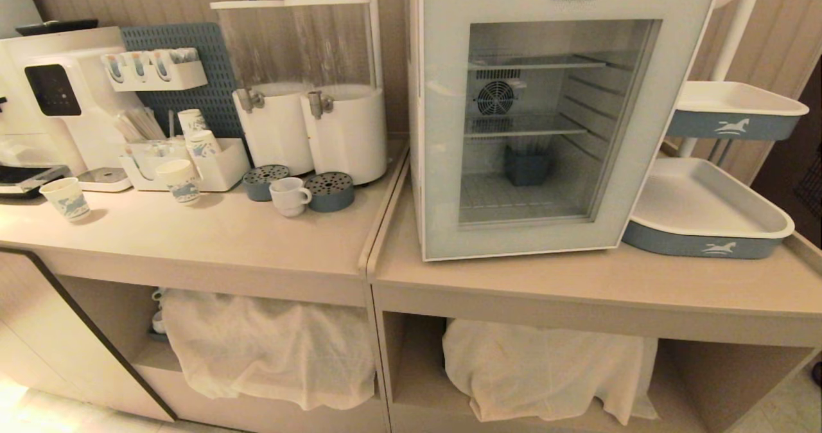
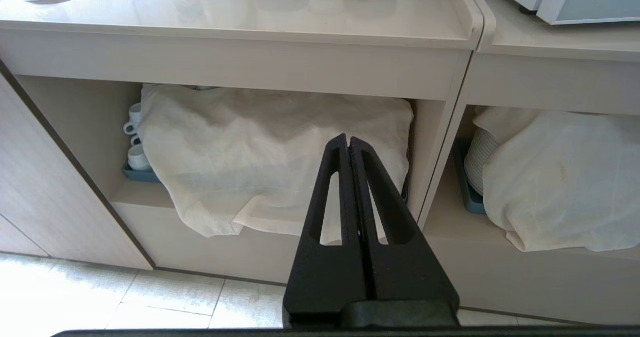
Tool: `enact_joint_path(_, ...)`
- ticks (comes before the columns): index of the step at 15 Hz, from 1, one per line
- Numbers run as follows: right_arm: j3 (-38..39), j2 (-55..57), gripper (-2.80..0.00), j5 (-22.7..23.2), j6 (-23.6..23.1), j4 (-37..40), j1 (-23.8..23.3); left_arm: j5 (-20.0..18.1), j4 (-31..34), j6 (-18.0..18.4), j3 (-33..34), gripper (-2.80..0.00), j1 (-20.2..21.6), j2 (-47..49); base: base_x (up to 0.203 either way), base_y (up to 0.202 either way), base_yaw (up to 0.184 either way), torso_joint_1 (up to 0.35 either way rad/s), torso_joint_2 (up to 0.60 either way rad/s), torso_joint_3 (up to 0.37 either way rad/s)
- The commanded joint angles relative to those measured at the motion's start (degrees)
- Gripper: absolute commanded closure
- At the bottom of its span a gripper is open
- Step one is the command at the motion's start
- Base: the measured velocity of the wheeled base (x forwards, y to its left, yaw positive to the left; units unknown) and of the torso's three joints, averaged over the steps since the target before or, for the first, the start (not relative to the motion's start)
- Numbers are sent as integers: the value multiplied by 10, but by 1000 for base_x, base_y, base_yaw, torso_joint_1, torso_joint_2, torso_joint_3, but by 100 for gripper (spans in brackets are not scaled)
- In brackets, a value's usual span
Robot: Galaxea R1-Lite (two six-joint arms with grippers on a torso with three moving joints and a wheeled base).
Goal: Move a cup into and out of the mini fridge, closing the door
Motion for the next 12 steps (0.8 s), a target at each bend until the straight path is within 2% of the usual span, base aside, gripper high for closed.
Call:
enact_joint_path(1,0,0,0,0,0,0,0,0,0,1,0,0,0,0,0,0,0,0,0,0)
enact_joint_path(5,0,0,0,0,0,0,0,0,0,1,0,0,0,0,0,16,1,1,2,1)
enact_joint_path(12,0,0,0,0,0,0,0,0,-1,1,0,0,0,0,0,184,0,3,2,3)
